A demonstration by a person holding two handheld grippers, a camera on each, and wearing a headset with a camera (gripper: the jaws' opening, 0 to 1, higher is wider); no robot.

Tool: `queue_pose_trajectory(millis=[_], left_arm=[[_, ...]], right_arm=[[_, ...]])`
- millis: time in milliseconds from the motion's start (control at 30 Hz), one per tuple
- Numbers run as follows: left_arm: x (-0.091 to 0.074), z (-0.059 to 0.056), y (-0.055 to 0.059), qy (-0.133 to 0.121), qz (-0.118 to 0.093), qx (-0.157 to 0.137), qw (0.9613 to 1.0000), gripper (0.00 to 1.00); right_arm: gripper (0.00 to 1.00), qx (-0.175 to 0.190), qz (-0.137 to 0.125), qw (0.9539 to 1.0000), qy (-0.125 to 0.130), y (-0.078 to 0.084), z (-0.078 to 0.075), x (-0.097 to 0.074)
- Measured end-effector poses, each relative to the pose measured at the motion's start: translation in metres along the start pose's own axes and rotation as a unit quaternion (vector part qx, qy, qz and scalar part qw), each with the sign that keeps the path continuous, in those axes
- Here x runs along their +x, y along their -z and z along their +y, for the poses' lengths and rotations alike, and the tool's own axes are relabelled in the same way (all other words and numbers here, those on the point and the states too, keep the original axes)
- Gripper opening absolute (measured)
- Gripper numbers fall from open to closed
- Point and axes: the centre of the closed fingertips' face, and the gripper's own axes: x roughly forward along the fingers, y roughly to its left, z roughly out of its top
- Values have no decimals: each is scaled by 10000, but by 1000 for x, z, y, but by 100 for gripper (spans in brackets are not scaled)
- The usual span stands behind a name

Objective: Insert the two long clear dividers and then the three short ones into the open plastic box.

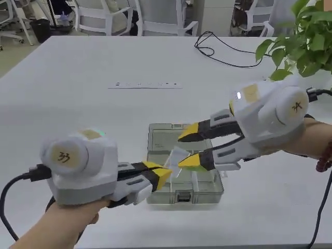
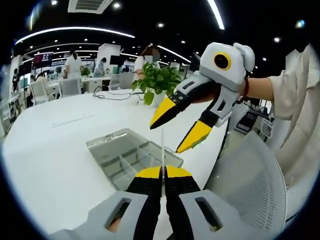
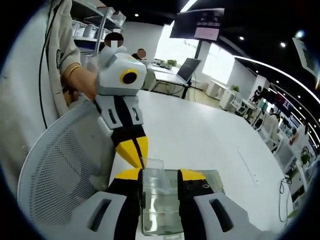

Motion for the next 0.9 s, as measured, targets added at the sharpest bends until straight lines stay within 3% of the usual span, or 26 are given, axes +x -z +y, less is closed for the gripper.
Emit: queue_pose_trajectory(millis=[233, 267, 433, 500, 567, 900], left_arm=[[-3, -15, 0, 351, -20, 377, 9987, 0], [-3, -17, 0, 421, 11, 622, 9972, 0], [-5, -29, 2, 718, 45, 991, 9925, 0], [-5, -31, 2, 741, 41, 976, 9925, 0], [-6, -36, 3, 888, 52, 1055, 9904, 0], [-7, -47, 1, 1155, -29, 1347, 9841, 0]], right_arm=[[26, -44, 100, 9992, -383, 2, 11, -2], [26, -36, 116, 9988, -468, 3, 14, -2], [26, -14, 119, 9969, -775, 1, 24, -4], [25, -15, 143, 9961, -876, 1, 28, -4], [24, -9, 176, 9950, -988, 1, 33, -5], [15, 83, 226, 9901, -1386, 6, 47, -8]])
